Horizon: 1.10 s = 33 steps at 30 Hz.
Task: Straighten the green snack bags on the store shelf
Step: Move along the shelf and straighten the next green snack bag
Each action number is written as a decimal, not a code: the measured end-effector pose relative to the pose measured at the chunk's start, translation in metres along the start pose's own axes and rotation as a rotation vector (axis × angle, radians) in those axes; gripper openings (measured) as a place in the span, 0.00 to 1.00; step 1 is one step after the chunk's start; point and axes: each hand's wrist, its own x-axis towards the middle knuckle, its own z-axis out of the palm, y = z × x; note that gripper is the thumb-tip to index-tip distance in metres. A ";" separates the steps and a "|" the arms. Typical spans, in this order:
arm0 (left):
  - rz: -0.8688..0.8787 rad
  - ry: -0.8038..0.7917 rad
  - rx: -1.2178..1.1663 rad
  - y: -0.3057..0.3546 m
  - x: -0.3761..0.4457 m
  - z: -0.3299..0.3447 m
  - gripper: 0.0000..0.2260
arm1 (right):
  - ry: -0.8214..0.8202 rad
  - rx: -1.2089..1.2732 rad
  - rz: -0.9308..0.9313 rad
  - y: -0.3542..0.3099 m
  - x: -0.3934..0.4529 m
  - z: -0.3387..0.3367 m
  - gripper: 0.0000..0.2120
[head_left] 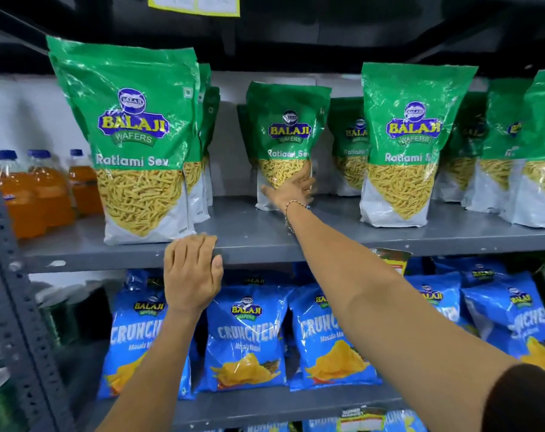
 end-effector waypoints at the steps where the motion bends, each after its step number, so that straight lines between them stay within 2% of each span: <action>1: 0.000 0.012 0.002 0.000 0.000 0.001 0.16 | -0.014 -0.007 -0.013 -0.001 0.002 0.001 0.53; 3: 0.004 0.030 0.006 0.001 -0.001 0.002 0.16 | -0.007 -0.035 -0.040 -0.002 0.004 0.003 0.50; 6: 0.012 0.036 0.010 0.002 0.001 0.001 0.16 | 0.073 -0.048 -0.055 -0.002 0.001 0.003 0.52; 9: 0.006 0.026 0.003 0.002 0.001 0.000 0.16 | 0.059 -0.015 -0.079 -0.003 -0.003 0.001 0.53; 20: -0.050 -0.099 -0.011 0.008 0.004 -0.013 0.16 | 0.095 0.048 -0.088 -0.004 -0.039 -0.014 0.46; 33: -0.108 -0.253 -0.035 0.014 0.009 -0.033 0.16 | 0.232 -0.012 -0.116 0.002 -0.104 -0.038 0.50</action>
